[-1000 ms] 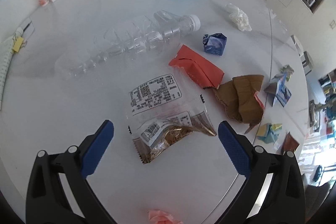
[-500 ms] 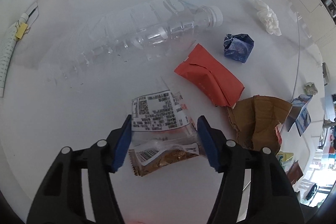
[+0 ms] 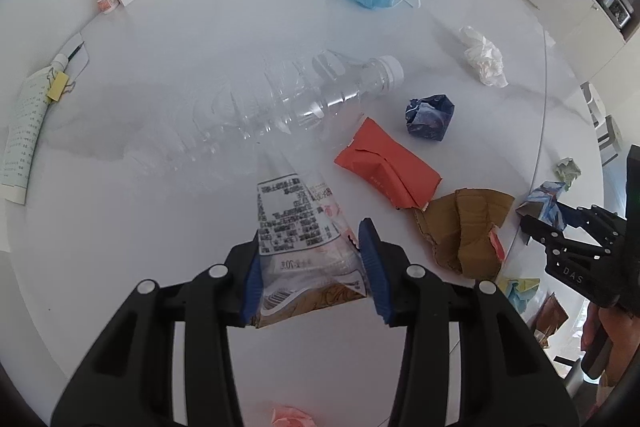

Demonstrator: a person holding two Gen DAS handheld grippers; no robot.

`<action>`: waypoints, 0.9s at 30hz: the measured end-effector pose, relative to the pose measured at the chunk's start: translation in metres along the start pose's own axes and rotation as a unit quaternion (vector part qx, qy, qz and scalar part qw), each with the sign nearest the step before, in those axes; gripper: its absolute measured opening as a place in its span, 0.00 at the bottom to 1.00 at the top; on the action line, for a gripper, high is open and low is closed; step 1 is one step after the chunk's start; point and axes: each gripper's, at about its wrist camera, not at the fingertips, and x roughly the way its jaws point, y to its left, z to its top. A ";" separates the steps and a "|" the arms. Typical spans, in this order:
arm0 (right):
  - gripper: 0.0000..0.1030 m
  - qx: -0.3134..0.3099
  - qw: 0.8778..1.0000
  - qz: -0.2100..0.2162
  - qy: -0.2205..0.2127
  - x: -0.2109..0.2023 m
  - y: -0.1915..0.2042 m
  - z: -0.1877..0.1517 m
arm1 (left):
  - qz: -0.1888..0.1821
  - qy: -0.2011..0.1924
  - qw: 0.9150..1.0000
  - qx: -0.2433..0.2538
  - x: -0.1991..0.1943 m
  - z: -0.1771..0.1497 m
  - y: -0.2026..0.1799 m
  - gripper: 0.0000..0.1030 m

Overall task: Collect trash
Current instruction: 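Drop the snack bag and blue-bird box into the wastebasket with both tools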

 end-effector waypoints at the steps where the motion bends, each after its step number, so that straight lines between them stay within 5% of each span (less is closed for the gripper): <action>1: 0.51 0.005 1.000 0.005 -0.006 -0.005 -0.002 -0.001 | -0.002 -0.006 1.000 0.009 -0.007 -0.002 -0.002 0.42; 7: 0.51 0.061 0.997 0.014 -0.054 -0.062 -0.026 -0.023 | -0.029 -0.035 0.995 0.083 -0.051 -0.017 -0.034 0.42; 12: 0.51 0.137 0.987 -0.001 -0.079 -0.114 -0.056 -0.074 | -0.089 -0.052 0.978 0.179 -0.085 -0.041 -0.090 0.42; 16: 0.51 0.209 0.973 -0.029 -0.092 -0.146 -0.079 -0.136 | -0.156 -0.048 0.947 0.275 -0.106 -0.074 -0.151 0.42; 21: 0.51 0.302 0.945 -0.078 -0.097 -0.173 -0.096 -0.221 | -0.232 -0.018 0.892 0.389 -0.116 -0.129 -0.225 0.43; 27: 0.52 0.398 0.904 -0.113 -0.102 -0.192 -0.113 -0.306 | -0.280 0.047 0.840 0.463 -0.103 -0.188 -0.297 0.43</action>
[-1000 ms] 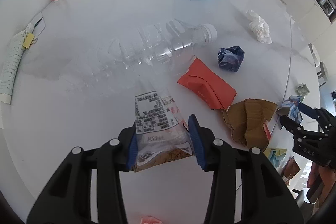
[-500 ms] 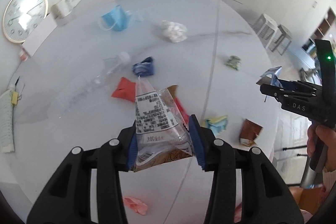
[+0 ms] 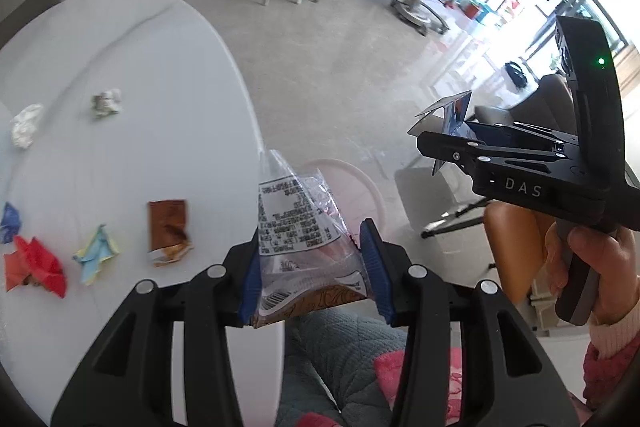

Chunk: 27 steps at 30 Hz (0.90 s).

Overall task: Collect trash
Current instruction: 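Drop the snack bag and blue-bird box into the wastebasket with both tools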

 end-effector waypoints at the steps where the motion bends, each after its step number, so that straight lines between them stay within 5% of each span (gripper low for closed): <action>1: 0.52 0.012 1.000 -0.004 -0.001 -0.001 -0.009 -0.003 | -0.006 0.009 1.000 0.006 0.011 0.004 -0.010 0.43; 6: 0.52 0.050 0.999 0.001 -0.004 -0.006 -0.052 -0.013 | -0.017 0.040 0.999 0.023 0.061 0.021 -0.045 0.49; 11: 0.52 0.028 0.999 0.017 0.002 -0.003 -0.080 -0.009 | -0.004 0.060 0.998 -0.008 0.095 0.033 -0.062 0.67; 17: 0.53 -0.016 0.998 0.055 0.020 0.009 -0.101 -0.004 | 0.014 0.032 0.997 -0.066 0.078 0.030 -0.057 0.81; 27: 0.53 -0.052 0.994 0.090 0.029 0.015 -0.118 -0.002 | 0.040 0.008 0.994 -0.100 0.067 0.025 -0.066 0.82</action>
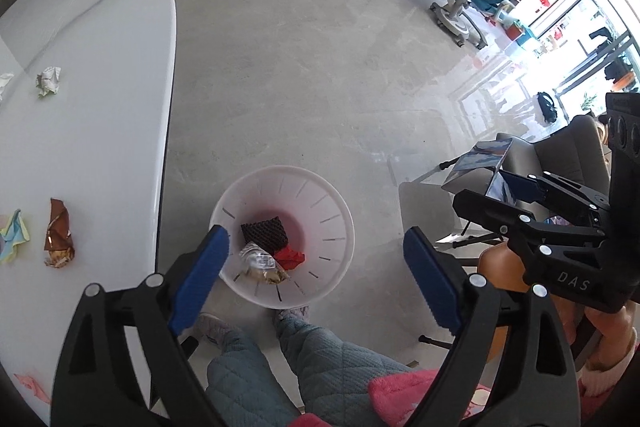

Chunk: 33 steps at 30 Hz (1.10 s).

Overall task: Collect trash
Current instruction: 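Drop the snack bag and blue-bird box into the wastebasket with both tools, then grasp the pink tissue with the left tool while the right tool grasps the brown wrapper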

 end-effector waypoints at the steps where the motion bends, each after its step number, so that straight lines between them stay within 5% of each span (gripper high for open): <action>1: 0.53 -0.002 1.000 0.002 0.001 0.000 -0.001 -0.001 | 0.006 -0.008 1.000 -0.001 -0.007 -0.002 0.000 0.83; 8: 0.56 -0.028 0.999 0.022 0.024 0.015 0.008 -0.005 | 0.054 -0.053 0.997 -0.024 -0.053 -0.003 0.016 0.88; 10: 0.86 -0.042 0.998 0.028 0.039 0.024 0.017 -0.007 | 0.067 -0.063 0.995 -0.035 -0.068 -0.008 0.026 0.89; 12: 0.98 -0.055 0.998 0.006 0.038 0.028 0.025 -0.008 | 0.081 -0.070 0.993 -0.048 -0.080 -0.012 0.038 0.89; 23: 0.98 -0.063 0.998 0.001 0.025 0.026 0.061 0.019 | 0.139 -0.105 0.974 -0.144 -0.143 -0.057 0.122 0.89; 33: 0.98 -0.124 0.992 0.012 0.005 0.032 0.144 0.039 | 0.186 -0.109 0.954 -0.209 -0.179 -0.128 0.207 0.92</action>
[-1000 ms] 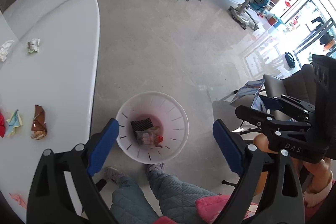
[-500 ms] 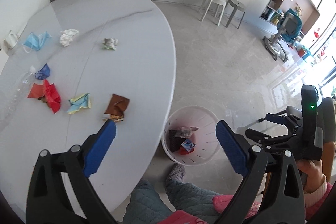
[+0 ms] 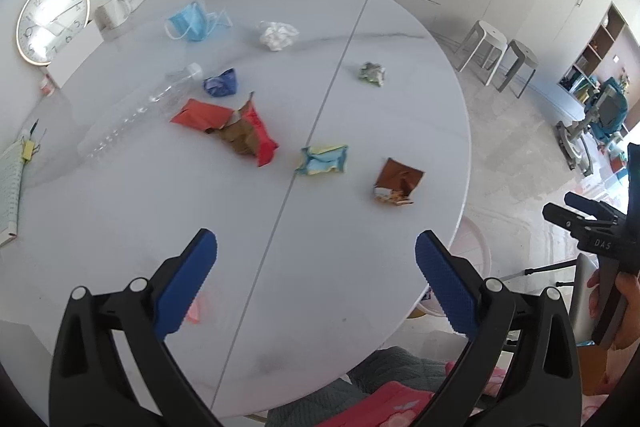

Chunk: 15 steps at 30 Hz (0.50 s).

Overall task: Collect trash
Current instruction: 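Grasp the pink tissue with the left tool while the right tool grasps the brown wrapper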

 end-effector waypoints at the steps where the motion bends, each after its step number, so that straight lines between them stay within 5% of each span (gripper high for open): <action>1: 0.98 -0.005 1.000 0.002 0.001 0.002 0.008 0.002 | 0.006 0.001 1.000 -0.007 0.001 -0.004 0.013 0.92; 15: 0.98 -0.036 0.999 0.024 0.030 0.052 0.109 0.013 | 0.014 0.061 0.997 -0.048 0.049 -0.061 0.129 0.92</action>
